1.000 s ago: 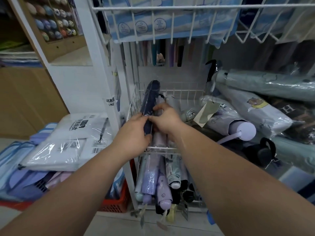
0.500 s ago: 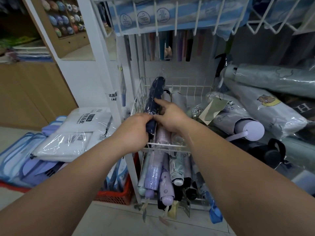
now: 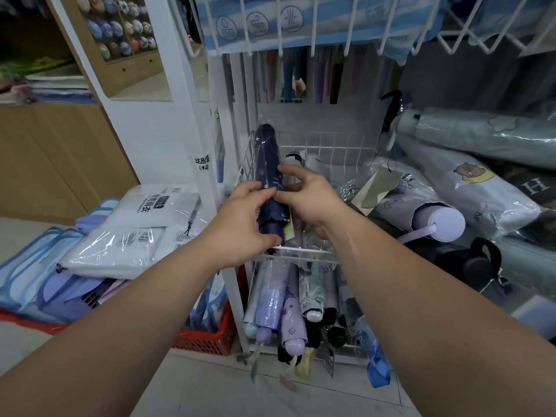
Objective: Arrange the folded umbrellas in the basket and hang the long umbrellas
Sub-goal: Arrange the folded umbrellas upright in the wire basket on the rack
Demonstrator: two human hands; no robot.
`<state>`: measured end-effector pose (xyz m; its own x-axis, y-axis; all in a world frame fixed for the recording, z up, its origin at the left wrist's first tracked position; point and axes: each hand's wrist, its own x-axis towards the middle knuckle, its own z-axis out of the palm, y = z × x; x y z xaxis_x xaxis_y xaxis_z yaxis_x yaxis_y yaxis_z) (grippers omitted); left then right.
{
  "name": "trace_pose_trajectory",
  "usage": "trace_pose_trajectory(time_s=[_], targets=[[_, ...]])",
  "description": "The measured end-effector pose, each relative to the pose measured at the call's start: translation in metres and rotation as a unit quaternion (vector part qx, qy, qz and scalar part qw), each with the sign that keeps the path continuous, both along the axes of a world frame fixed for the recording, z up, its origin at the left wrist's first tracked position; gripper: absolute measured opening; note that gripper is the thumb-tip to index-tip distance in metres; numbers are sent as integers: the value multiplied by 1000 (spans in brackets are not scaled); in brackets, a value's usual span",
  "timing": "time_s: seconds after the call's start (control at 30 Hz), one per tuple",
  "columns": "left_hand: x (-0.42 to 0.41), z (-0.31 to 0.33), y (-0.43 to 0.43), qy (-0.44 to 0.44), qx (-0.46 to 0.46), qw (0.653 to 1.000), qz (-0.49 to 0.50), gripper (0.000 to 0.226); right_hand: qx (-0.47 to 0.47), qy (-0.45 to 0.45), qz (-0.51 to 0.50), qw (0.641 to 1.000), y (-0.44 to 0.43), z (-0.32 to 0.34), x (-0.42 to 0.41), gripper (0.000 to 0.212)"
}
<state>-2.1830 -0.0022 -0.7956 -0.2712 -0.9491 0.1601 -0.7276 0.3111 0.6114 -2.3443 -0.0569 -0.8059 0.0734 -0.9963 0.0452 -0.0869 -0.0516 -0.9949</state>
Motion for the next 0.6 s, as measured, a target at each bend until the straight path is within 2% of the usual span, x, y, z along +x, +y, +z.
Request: trace_pose_trajectory(time_s=[0.17, 0.3, 0.47, 0.6], targets=[[2, -10, 4, 96, 42, 994, -33, 98, 15, -34, -8, 999, 11, 1, -5, 60], [6, -12, 7, 153, 19, 987, -37, 81, 37, -47, 14, 998, 15, 2, -5, 65], [11, -9, 11, 95, -74, 992, -31, 70, 32, -24, 35, 999, 14, 2, 2, 74], [15, -13, 15, 87, -97, 991, -20, 63, 72, -23, 76, 994, 23, 1, -1, 79]])
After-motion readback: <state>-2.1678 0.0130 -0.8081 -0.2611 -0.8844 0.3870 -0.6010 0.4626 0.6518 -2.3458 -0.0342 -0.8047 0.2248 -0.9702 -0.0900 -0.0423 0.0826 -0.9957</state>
